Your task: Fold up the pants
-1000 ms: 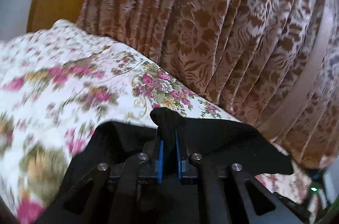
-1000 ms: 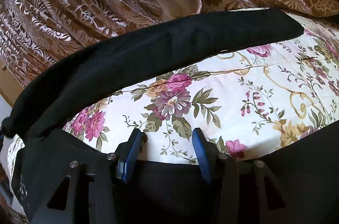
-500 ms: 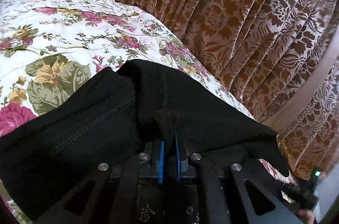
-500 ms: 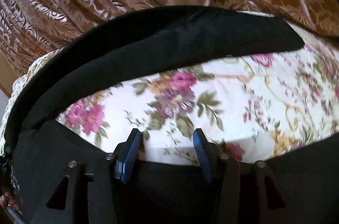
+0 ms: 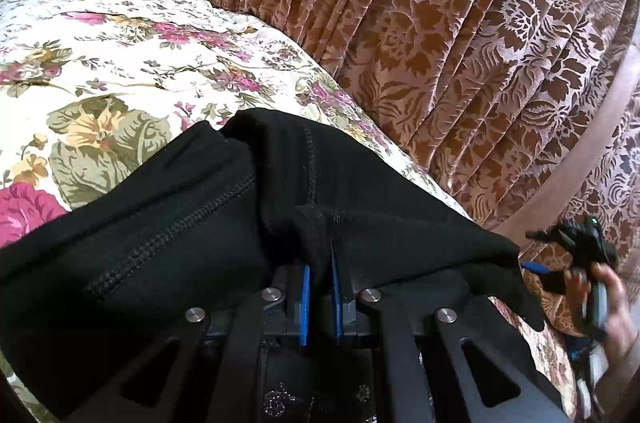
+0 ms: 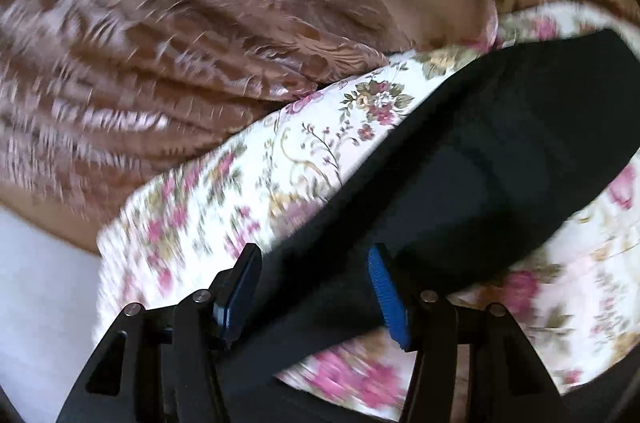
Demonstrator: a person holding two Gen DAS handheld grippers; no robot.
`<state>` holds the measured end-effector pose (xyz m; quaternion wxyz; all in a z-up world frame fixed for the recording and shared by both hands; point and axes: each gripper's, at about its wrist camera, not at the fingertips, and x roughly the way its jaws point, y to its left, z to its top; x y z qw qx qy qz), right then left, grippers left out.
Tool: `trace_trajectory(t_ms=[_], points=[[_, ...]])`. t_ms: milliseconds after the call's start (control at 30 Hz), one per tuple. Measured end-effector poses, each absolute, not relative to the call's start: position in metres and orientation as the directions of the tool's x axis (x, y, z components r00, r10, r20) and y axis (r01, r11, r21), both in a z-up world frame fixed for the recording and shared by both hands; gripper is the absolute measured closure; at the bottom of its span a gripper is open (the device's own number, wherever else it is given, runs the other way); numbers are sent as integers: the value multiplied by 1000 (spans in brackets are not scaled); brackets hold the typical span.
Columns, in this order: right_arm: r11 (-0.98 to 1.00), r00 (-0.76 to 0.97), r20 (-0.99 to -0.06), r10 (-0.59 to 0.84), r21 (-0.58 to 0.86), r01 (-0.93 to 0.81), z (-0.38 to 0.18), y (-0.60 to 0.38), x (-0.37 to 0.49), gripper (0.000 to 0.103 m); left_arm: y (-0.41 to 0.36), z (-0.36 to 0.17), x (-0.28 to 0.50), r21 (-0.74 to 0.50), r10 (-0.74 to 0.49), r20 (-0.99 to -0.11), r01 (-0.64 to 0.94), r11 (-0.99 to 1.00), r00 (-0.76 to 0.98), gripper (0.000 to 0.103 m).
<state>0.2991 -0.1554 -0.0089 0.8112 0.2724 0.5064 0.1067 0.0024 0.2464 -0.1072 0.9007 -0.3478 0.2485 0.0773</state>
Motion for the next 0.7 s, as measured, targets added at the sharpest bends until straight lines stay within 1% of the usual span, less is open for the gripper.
trace_trajectory(t_ms=[100, 233, 367, 400, 467, 567, 700], points=[[810, 450, -774, 446, 562, 164, -17, -151, 319, 46, 246, -107, 2, -589, -33, -501, -313, 745, 865, 94], [828, 403, -825, 396, 510, 231, -34, -147, 333, 46, 244, -107, 2, -589, -33, -498, -310, 747, 867, 94], [834, 392, -839, 378, 492, 250, -49, -149, 333, 47, 244, -107, 2, -590, -34, -495, -307, 747, 868, 94], [835, 393, -839, 377, 491, 249, -52, -151, 331, 49, 243, -107, 2, -590, -34, -494, -306, 747, 869, 94], [831, 406, -826, 391, 507, 230, -58, -154, 328, 78, 244, -107, 2, -592, -37, -493, -304, 747, 869, 94], [828, 414, -806, 423, 529, 186, -57, -155, 324, 89, 246, -103, 3, -598, -45, -504, -311, 739, 862, 94], [843, 484, -756, 441, 534, 67, -25, -159, 304, 90, 256, -87, -1, -642, -53, -468, -298, 706, 882, 94]])
